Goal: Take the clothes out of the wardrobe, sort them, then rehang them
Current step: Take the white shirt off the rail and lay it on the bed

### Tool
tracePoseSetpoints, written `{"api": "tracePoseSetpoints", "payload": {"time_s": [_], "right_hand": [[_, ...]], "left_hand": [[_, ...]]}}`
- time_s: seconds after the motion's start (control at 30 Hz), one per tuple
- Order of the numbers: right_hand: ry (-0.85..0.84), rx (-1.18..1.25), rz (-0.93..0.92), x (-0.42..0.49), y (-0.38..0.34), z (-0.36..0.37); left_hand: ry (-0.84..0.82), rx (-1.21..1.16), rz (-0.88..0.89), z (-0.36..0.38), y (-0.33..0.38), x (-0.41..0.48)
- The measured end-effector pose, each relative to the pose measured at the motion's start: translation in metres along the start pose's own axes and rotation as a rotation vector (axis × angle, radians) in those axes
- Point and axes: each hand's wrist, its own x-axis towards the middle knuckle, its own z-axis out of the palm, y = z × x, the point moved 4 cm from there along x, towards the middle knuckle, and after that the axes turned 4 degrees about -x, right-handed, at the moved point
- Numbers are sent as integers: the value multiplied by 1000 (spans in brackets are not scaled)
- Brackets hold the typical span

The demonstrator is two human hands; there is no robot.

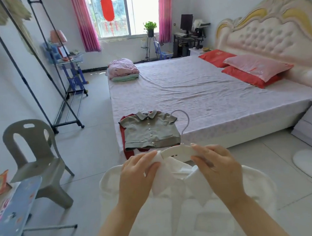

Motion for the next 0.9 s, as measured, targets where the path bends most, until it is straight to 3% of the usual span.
{"api": "tracePoseSetpoints", "payload": {"time_s": [0.37, 0.9], "right_hand": [[-114, 221, -41, 159, 69, 154], [-258, 137, 74, 341, 159, 409]], "left_hand": [[59, 105, -157, 67, -104, 151], [-87, 111, -269, 177, -330, 365]]}}
